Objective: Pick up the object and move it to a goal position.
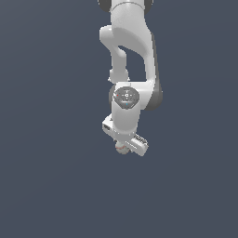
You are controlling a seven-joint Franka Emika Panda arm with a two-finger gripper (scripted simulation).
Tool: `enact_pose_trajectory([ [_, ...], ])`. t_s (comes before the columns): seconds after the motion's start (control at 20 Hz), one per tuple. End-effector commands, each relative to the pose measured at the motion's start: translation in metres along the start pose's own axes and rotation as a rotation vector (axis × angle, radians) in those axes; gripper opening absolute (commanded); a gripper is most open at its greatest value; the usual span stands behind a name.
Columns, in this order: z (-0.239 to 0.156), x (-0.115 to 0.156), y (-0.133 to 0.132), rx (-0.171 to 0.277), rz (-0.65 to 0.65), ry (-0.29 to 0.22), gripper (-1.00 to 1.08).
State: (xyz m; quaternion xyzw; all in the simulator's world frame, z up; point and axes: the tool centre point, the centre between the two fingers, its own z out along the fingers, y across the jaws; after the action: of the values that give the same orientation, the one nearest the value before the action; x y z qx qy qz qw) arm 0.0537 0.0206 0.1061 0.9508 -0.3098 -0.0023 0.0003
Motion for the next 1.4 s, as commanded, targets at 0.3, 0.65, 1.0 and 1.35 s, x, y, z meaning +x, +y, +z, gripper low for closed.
enact_pose_trajectory([
  [0.3, -0.089, 0.001, 0.039, 0.003, 0.001, 0.002, -1.0],
  [0.65, -0.169, 0.003, 0.075, 0.004, 0.001, 0.002, -1.0],
  [1.0, -0.247, 0.005, 0.108, 0.003, 0.002, 0.003, -1.0],
  [1.35, -0.307, 0.008, 0.133, 0.003, 0.002, 0.003, -1.0],
])
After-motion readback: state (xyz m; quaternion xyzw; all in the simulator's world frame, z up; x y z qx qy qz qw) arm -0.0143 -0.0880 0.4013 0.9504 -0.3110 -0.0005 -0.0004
